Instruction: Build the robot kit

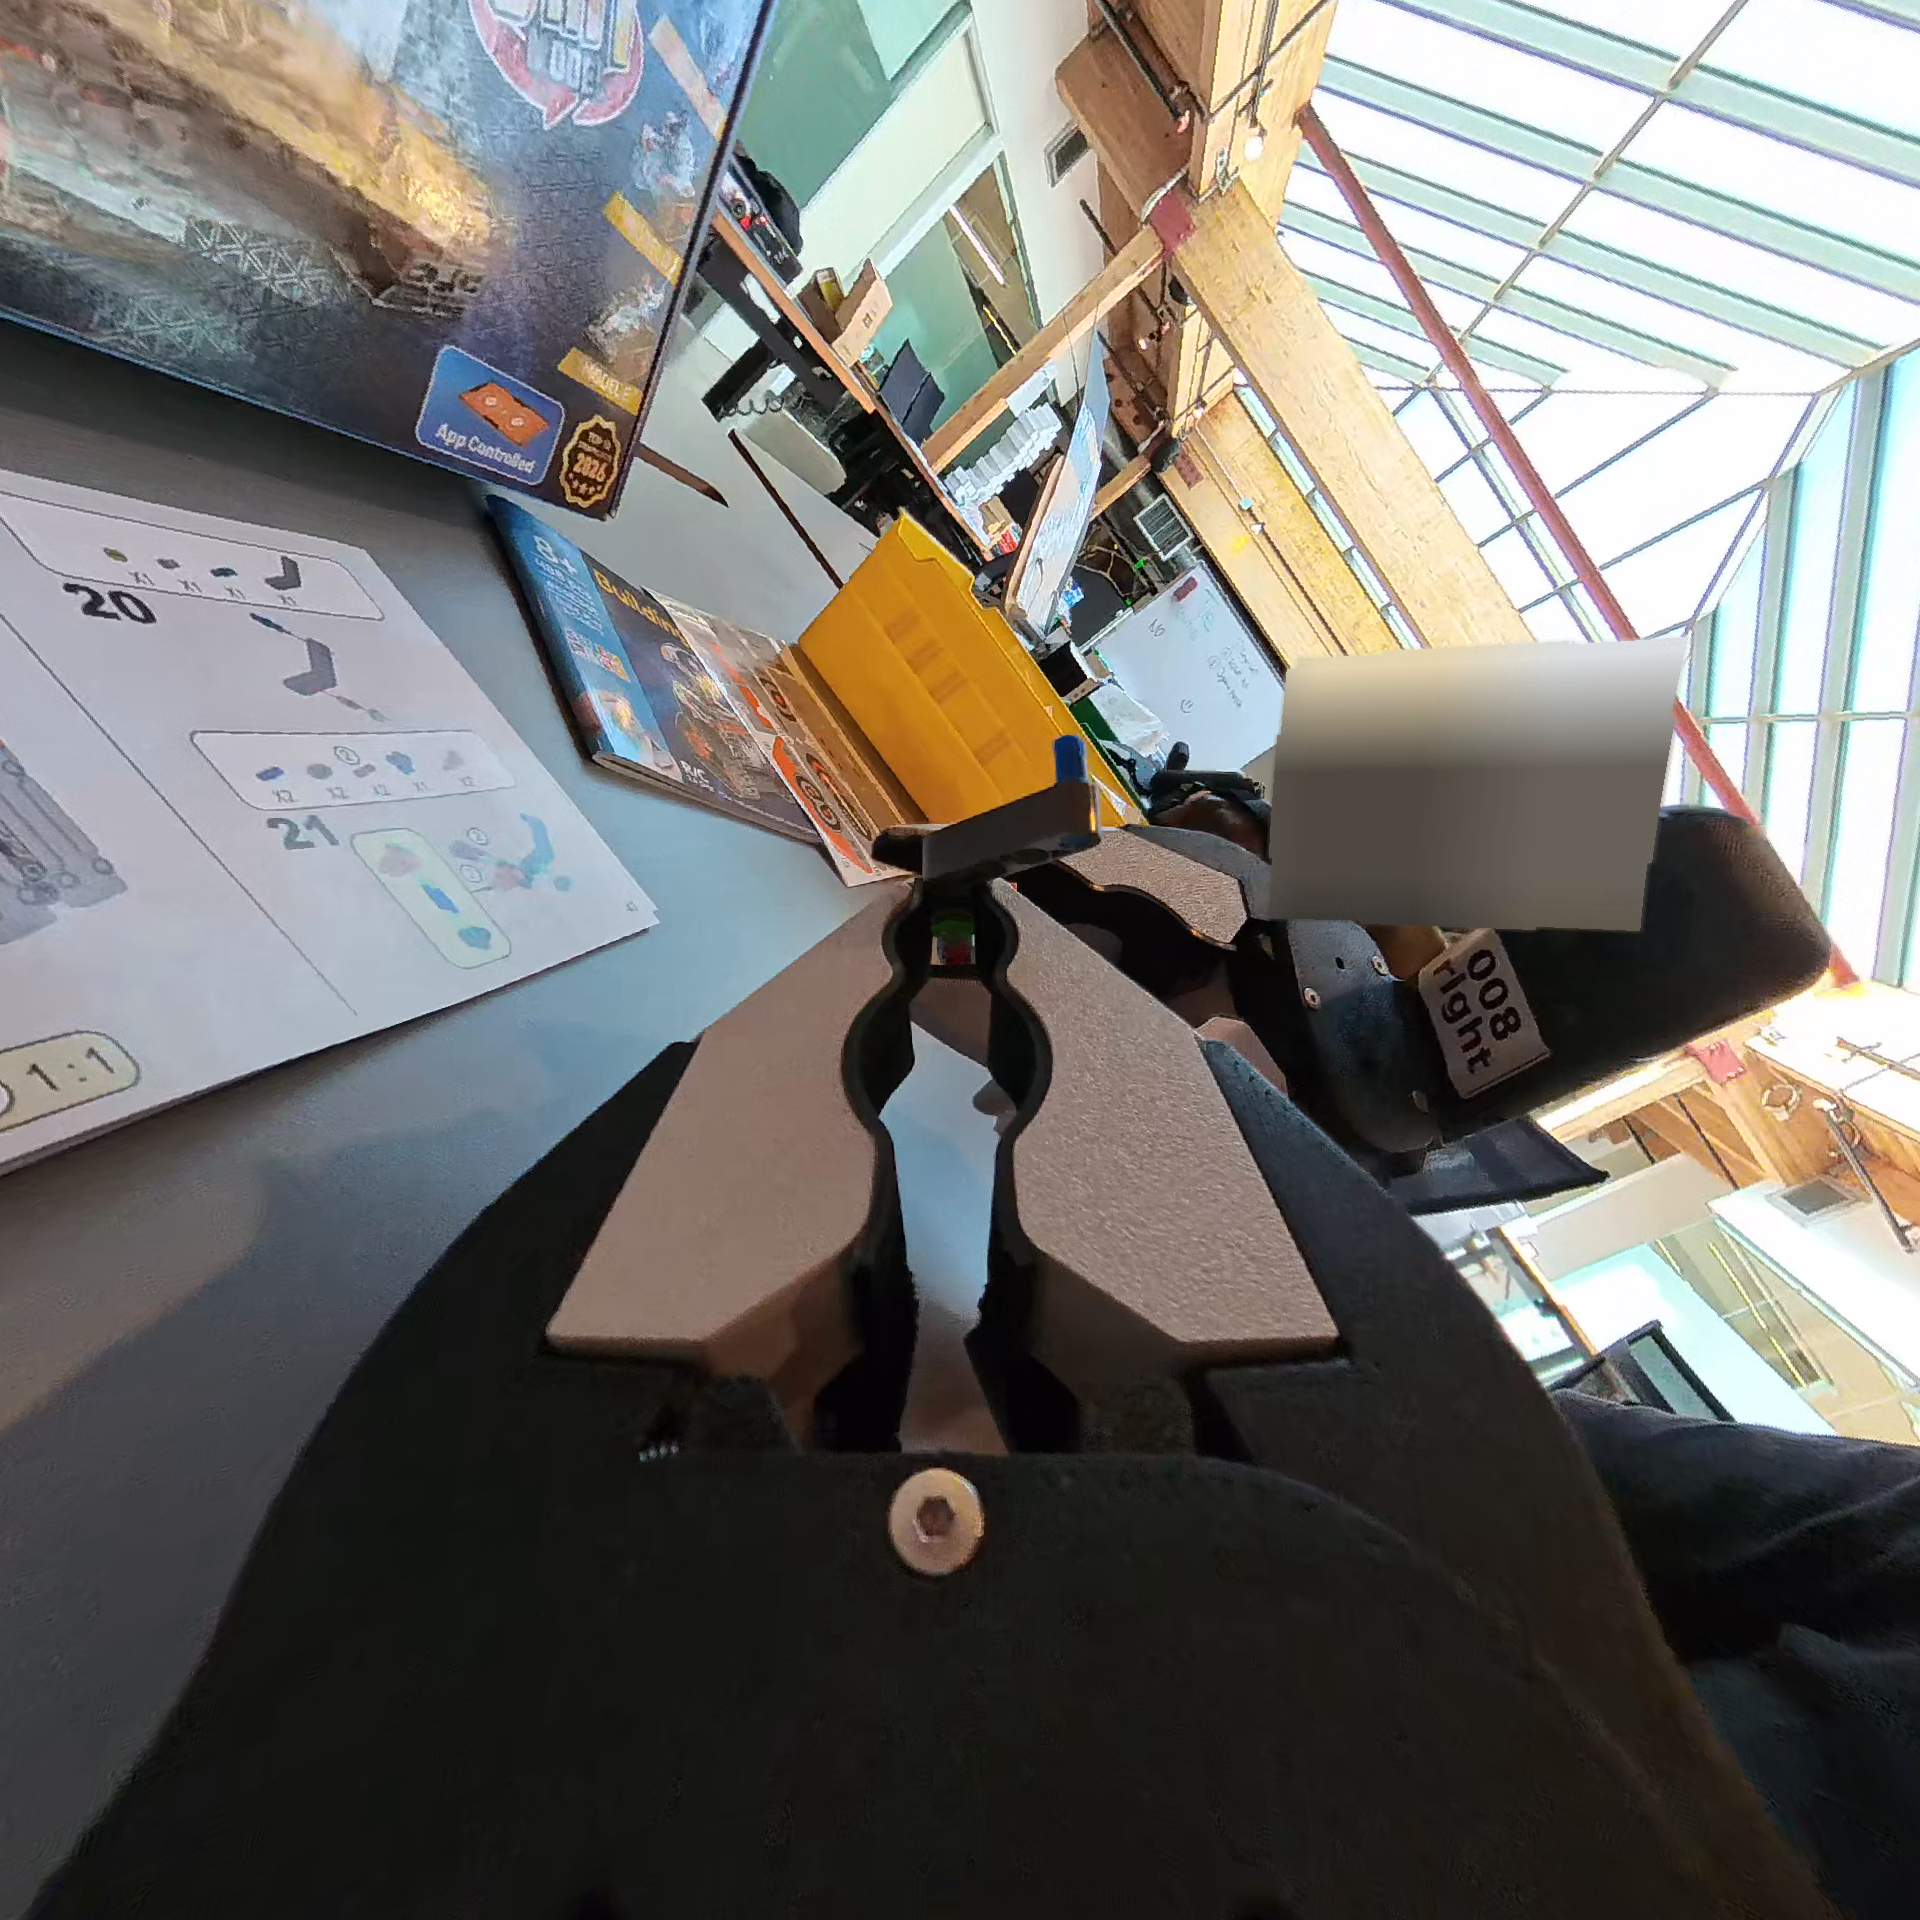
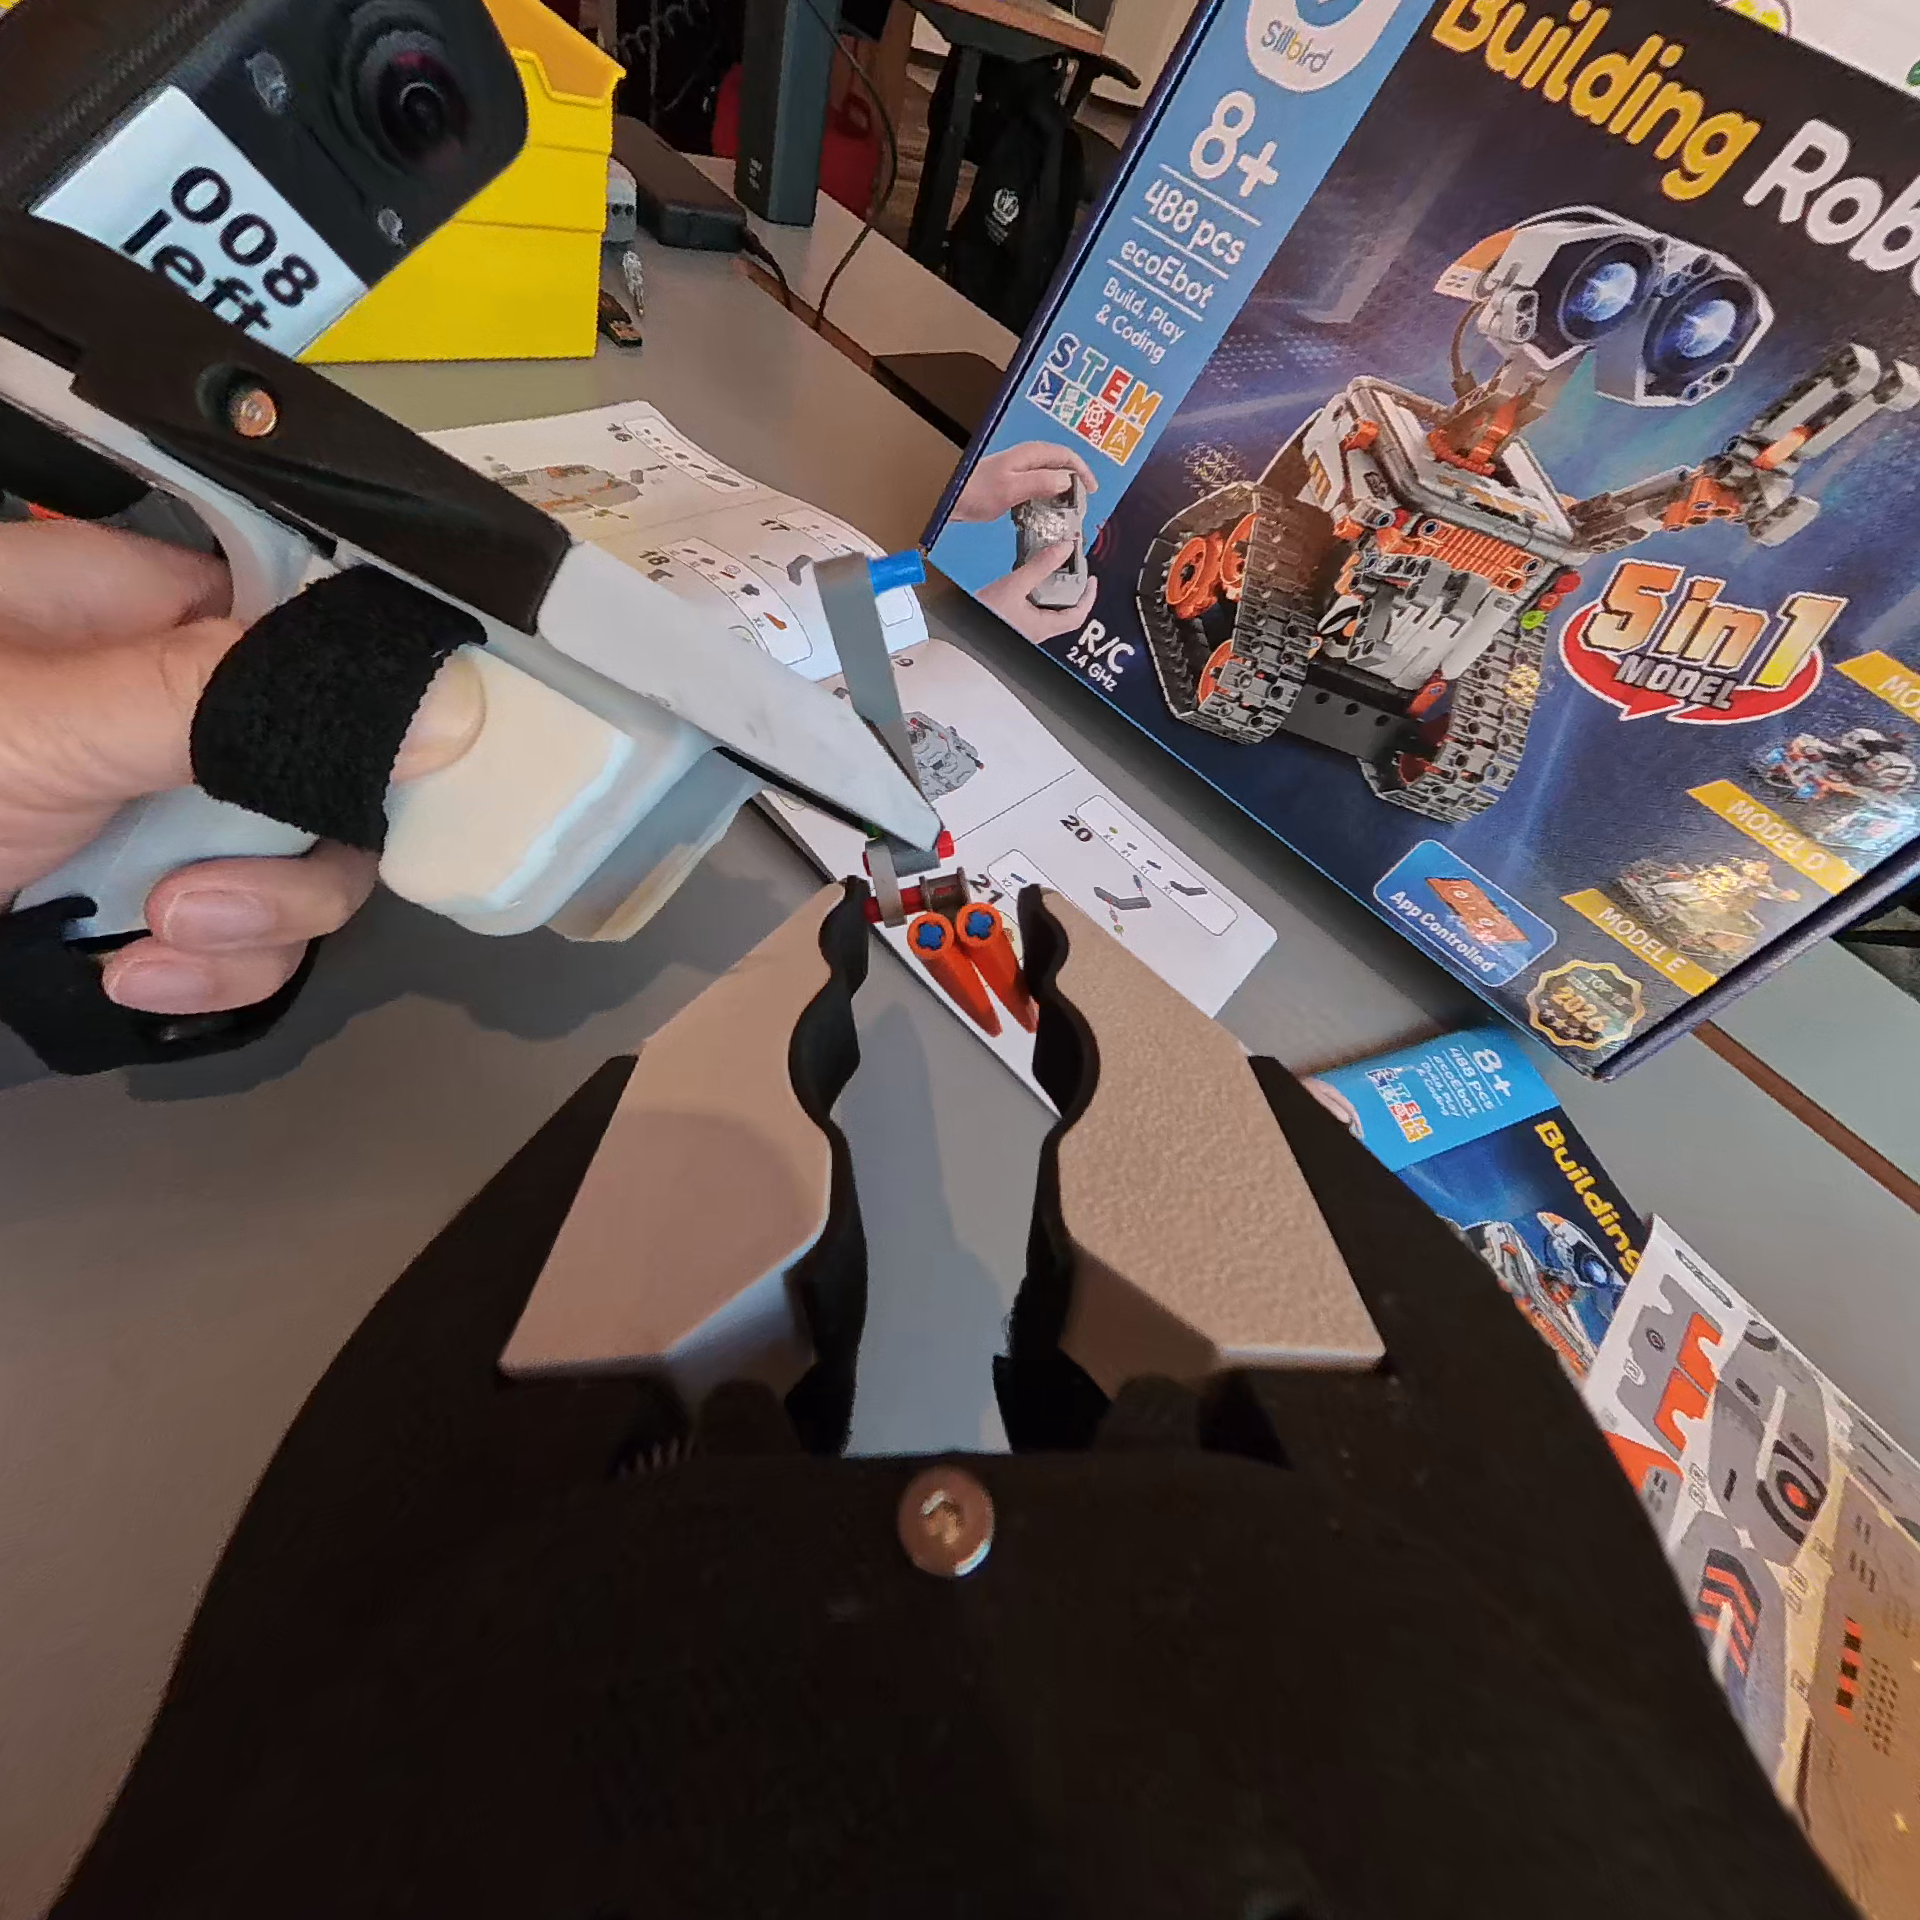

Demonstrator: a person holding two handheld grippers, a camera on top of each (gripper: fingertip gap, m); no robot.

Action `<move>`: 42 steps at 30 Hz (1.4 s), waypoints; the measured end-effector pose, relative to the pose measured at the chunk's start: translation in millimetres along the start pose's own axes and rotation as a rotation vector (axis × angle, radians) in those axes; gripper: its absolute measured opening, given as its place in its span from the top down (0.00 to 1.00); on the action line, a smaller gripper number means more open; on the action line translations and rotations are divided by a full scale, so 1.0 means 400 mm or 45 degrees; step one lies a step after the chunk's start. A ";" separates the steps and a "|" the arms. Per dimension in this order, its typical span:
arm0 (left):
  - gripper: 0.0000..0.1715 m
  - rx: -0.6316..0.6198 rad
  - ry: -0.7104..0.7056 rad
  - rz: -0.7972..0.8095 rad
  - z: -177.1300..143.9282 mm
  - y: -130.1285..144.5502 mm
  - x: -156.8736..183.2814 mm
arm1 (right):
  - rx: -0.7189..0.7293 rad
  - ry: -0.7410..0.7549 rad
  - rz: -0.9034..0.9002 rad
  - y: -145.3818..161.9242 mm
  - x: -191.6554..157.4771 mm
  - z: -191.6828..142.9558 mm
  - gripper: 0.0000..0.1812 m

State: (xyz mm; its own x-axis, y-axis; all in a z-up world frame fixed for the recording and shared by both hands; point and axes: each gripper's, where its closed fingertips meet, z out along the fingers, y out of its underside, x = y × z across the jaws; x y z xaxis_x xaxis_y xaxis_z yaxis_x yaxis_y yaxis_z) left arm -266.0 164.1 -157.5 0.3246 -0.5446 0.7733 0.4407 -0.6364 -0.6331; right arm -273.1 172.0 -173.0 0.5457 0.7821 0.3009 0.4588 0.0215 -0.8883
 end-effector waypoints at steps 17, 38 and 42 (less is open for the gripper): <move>0.97 0.021 0.012 -0.039 0.000 -0.002 -0.002 | 0.017 -0.058 -0.040 -0.002 -0.005 0.003 0.86; 0.97 -0.018 0.036 -0.012 0.004 0.007 0.011 | -0.011 -0.036 -0.257 0.001 -0.004 -0.012 0.88; 0.97 -0.016 0.037 -0.027 0.004 0.007 0.008 | -0.016 -0.041 -0.270 0.004 -0.007 -0.009 0.89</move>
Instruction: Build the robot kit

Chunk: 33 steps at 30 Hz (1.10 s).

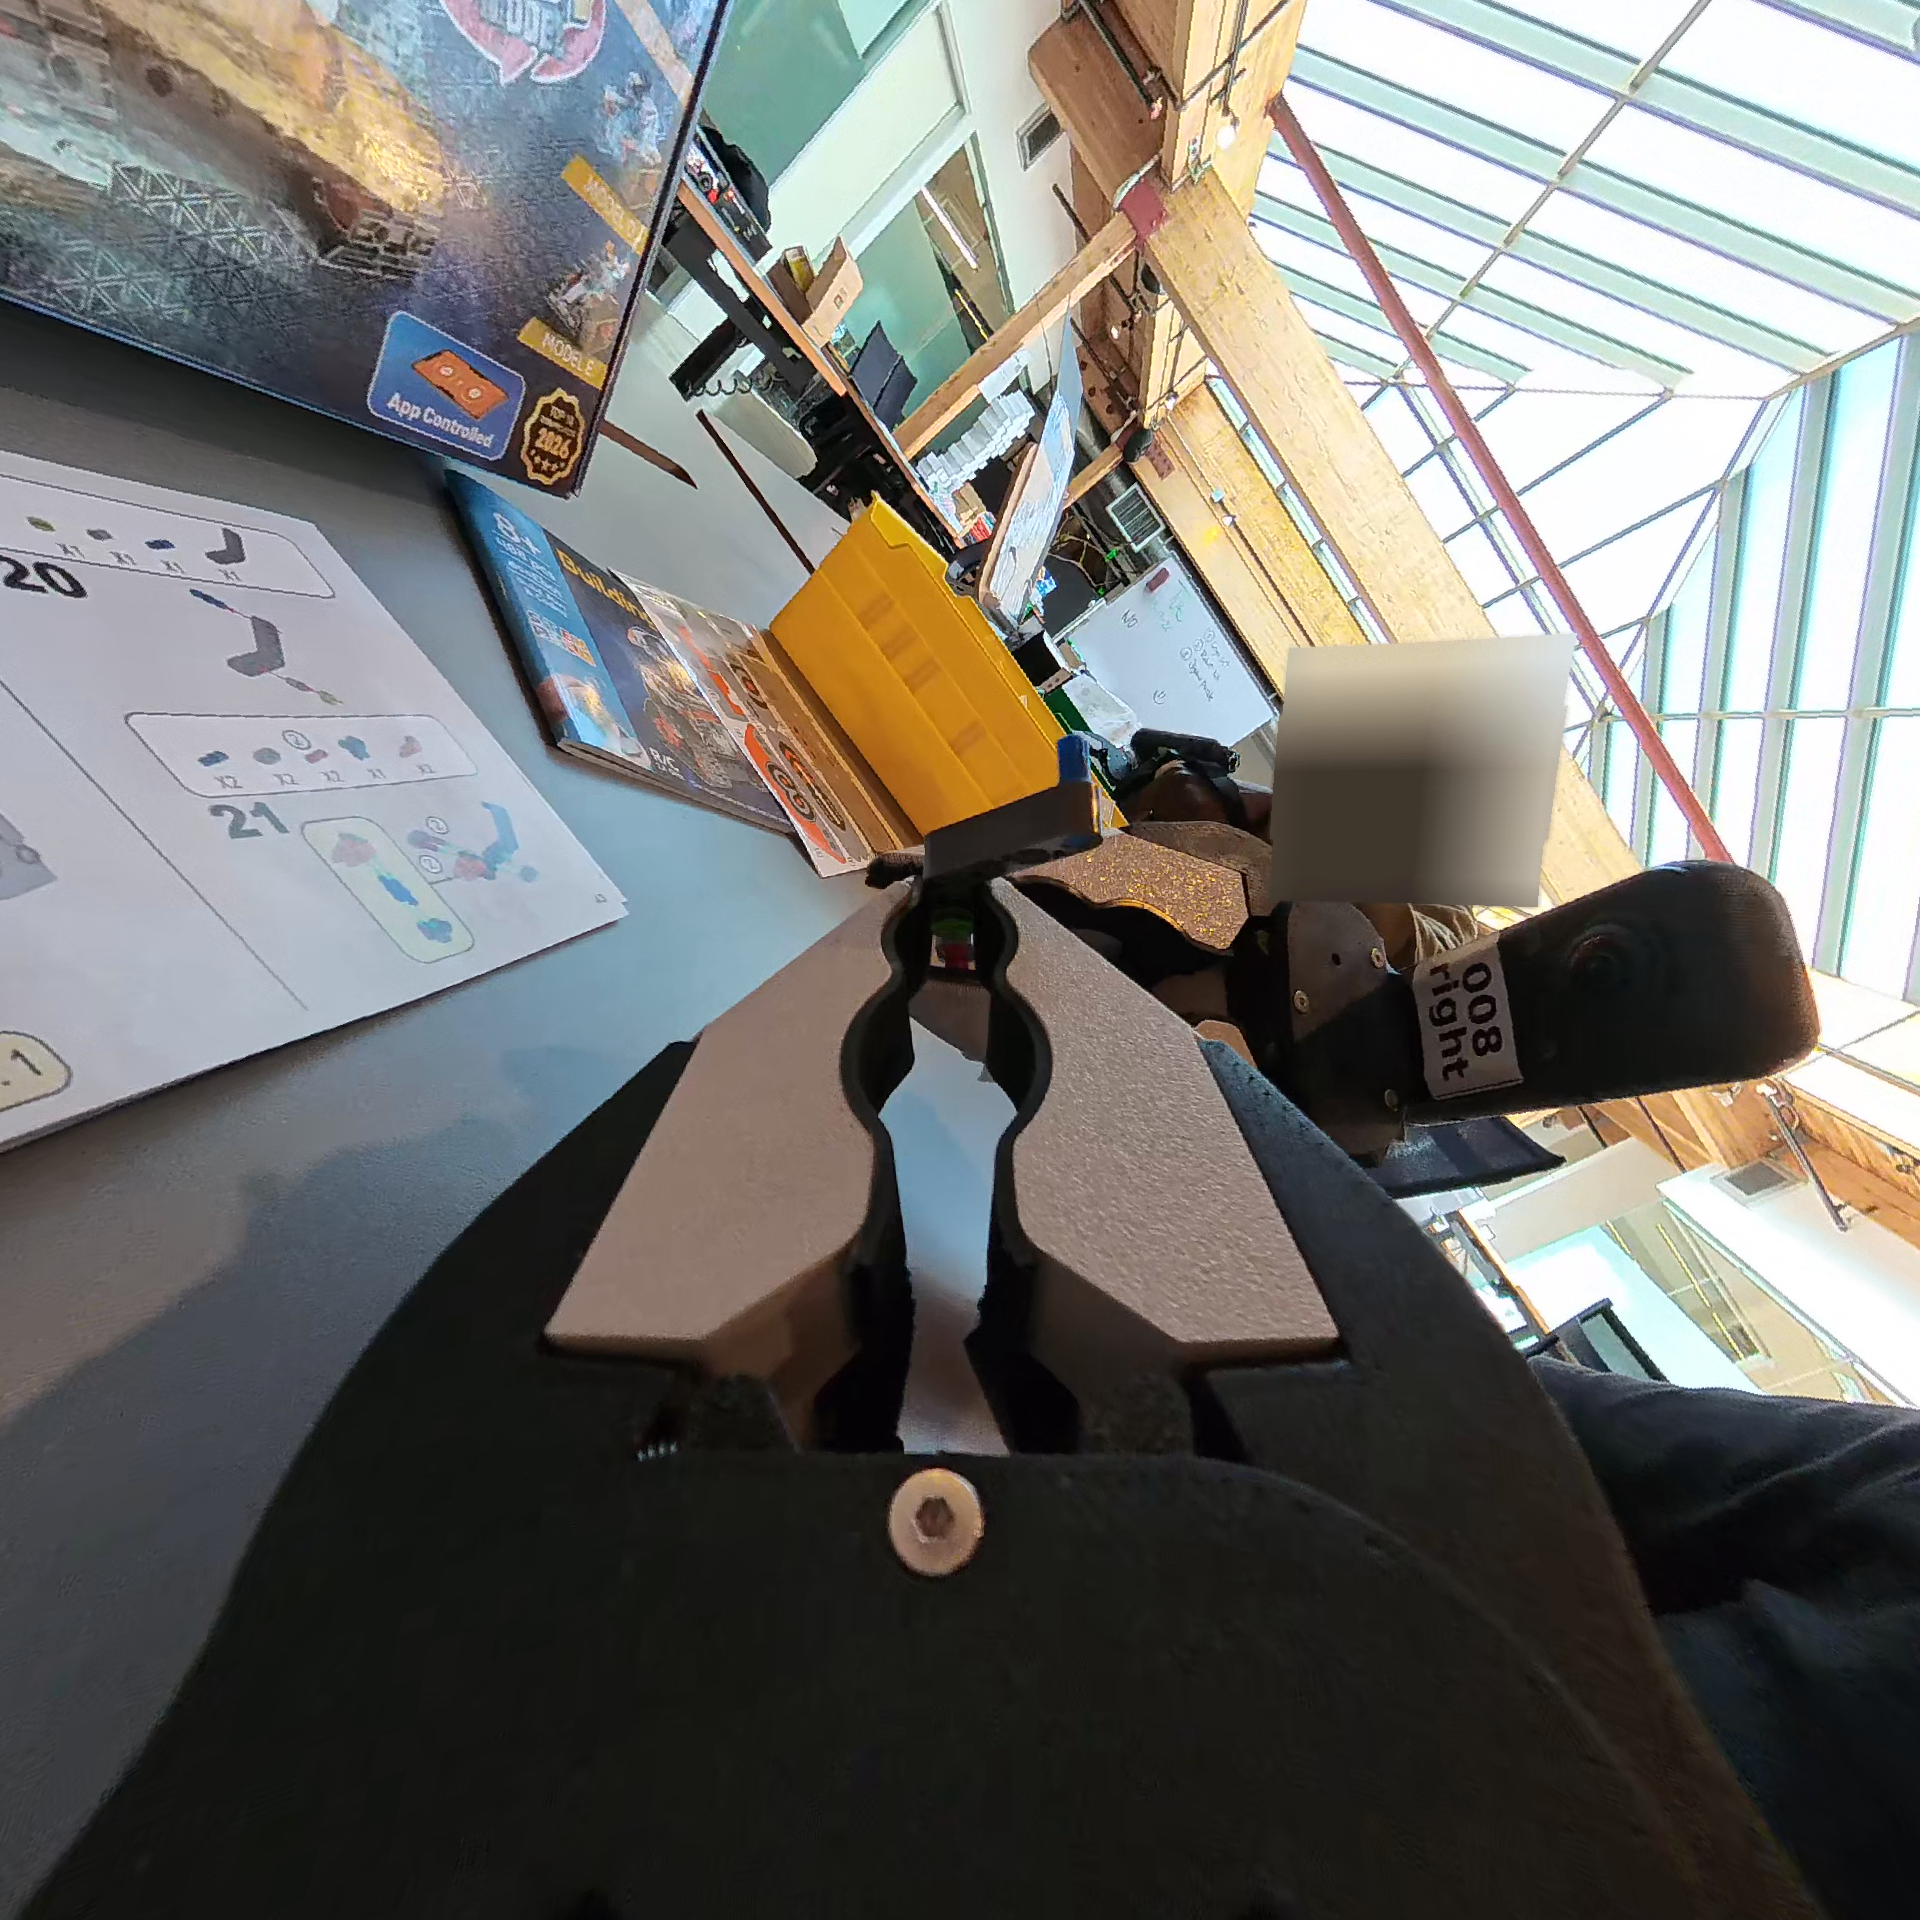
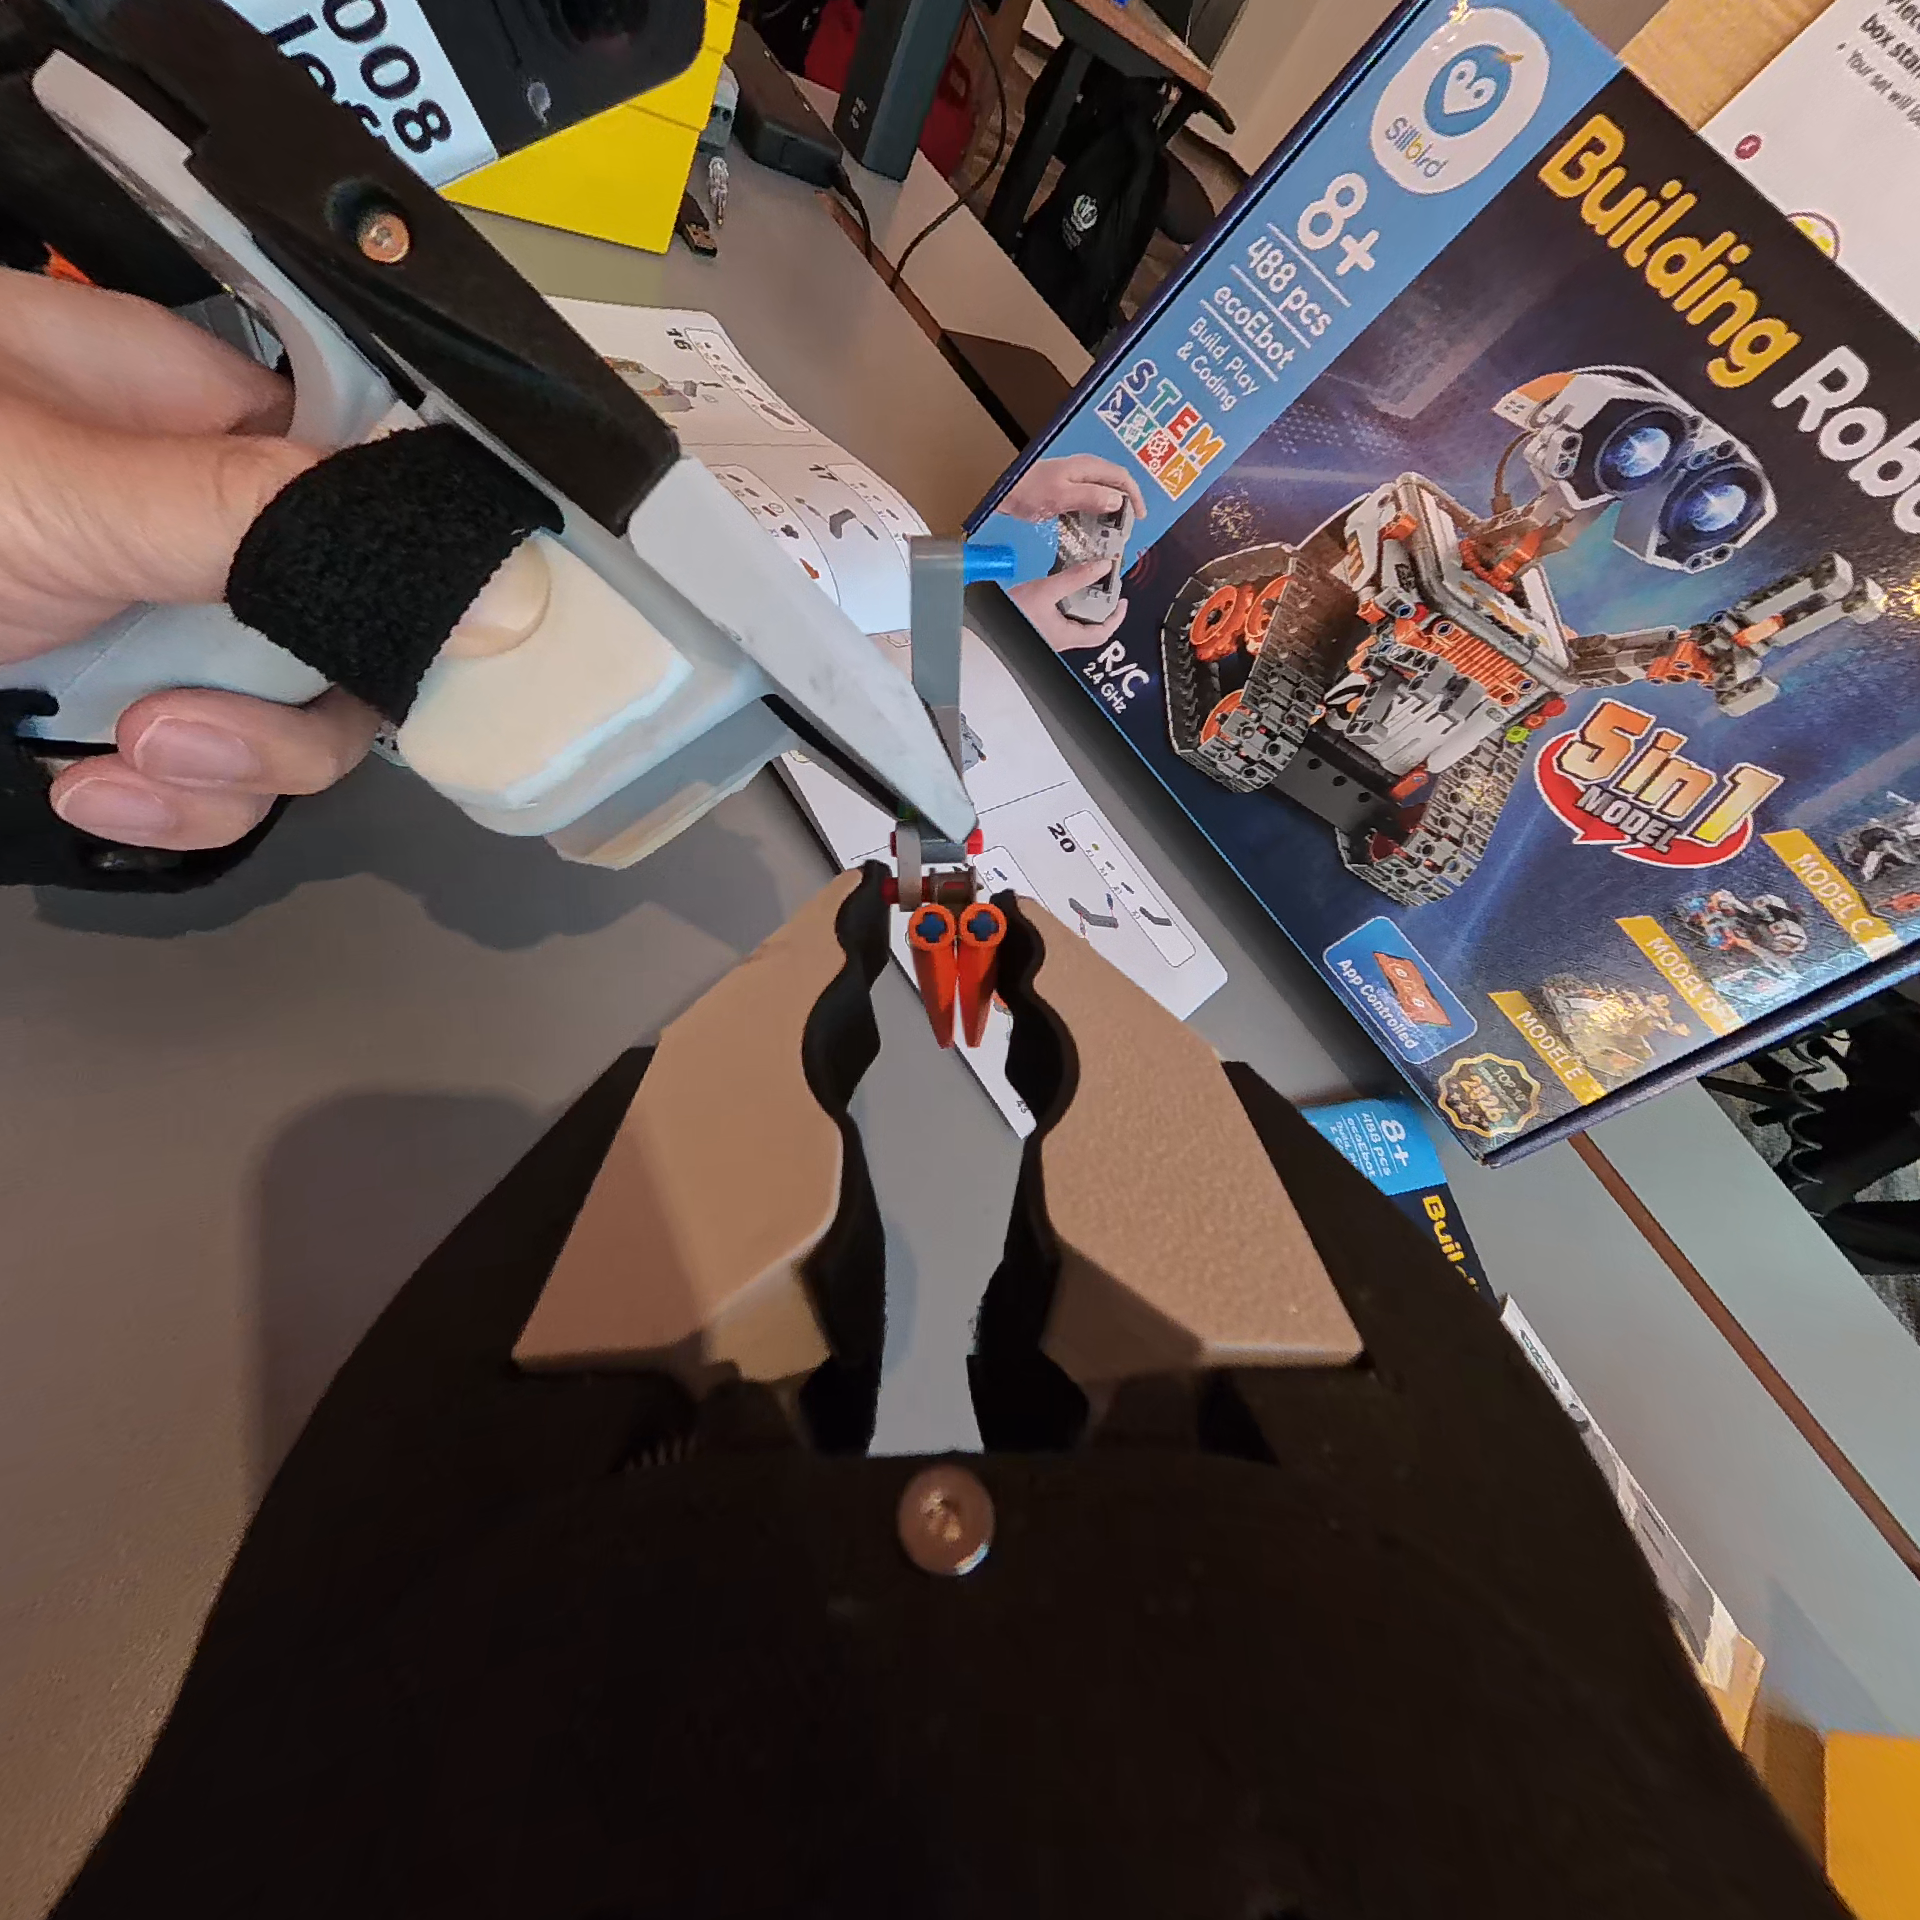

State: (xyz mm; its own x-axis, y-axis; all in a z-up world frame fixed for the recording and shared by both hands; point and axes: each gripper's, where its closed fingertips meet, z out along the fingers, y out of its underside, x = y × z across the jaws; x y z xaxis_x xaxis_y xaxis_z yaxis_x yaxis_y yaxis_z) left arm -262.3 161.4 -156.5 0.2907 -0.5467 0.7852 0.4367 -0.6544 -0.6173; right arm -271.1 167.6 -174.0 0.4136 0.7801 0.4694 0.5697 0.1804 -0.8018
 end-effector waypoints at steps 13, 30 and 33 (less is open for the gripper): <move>0.97 0.020 0.015 0.014 -0.002 -0.008 0.012 | 0.013 0.028 -0.032 -0.012 0.004 -0.006 0.90; 0.97 0.006 0.053 -0.019 -0.002 -0.006 0.010 | 0.062 -0.011 0.012 -0.013 0.000 -0.005 0.90; 0.97 -0.006 0.025 -0.006 -0.002 -0.004 0.004 | 0.031 -0.015 0.053 -0.007 -0.001 -0.001 0.90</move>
State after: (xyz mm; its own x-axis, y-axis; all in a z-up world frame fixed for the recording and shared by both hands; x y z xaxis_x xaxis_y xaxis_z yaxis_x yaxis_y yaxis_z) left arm -263.3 161.1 -154.5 0.2721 -0.5536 0.7870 0.4337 -0.6596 -0.6139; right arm -272.6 166.5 -172.0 0.4281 0.7941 0.4314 0.5347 0.1623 -0.8293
